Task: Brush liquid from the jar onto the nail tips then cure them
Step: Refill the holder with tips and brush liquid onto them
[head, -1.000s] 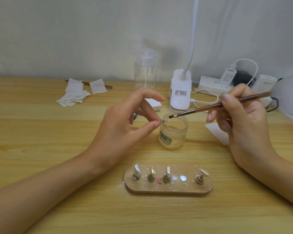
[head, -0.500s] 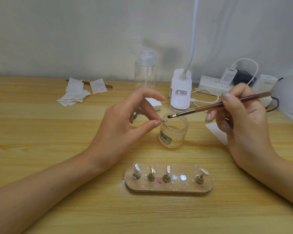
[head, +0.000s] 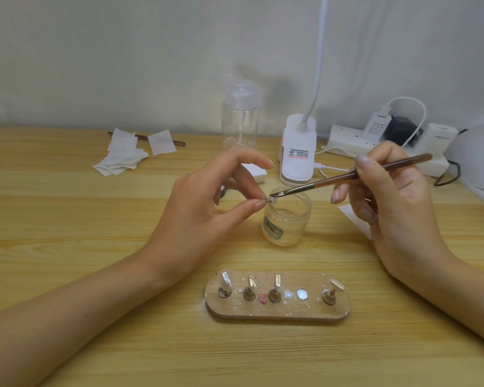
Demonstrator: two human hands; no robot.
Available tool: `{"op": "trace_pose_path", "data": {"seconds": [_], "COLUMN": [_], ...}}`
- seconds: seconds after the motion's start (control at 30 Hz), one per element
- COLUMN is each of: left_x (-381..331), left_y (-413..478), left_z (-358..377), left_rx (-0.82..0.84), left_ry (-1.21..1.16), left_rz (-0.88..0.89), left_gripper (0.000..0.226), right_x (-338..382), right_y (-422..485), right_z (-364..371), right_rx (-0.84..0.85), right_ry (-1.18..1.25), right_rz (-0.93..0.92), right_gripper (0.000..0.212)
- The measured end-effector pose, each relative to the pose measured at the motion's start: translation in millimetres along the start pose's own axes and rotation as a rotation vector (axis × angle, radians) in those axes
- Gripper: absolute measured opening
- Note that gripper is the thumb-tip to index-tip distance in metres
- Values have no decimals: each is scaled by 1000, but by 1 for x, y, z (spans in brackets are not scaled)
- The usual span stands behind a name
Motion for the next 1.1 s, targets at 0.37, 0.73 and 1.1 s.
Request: {"op": "trace_pose_path", "data": {"seconds": [0.37,0.73,1.1], "left_x": [-1,0,2], "left_y": [0,-1,-1], "left_z": [0,0,0], "left_rx": [0,5,12], "left_ry": [3,-3,-36], "left_rz": [1,-1,-32], "left_gripper": [35,35,37], "right_x": [1,2,2], "right_y": [-1,-1,-2], "right_z": [1,2,1], "right_rx": [-1,10,-14], "right_ry": [-6,-11,-36], "right_rz": [9,-6,12], "right_gripper": [22,21,21]}}
Point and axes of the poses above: each hand's wrist, its own y-axis towards the middle knuckle, its own z-axis out of the palm, x = y × z, the point moved 6 cm from there along y, towards the middle knuckle, and after that the axes turned 10 degrees about y, right-handed, at the moved point
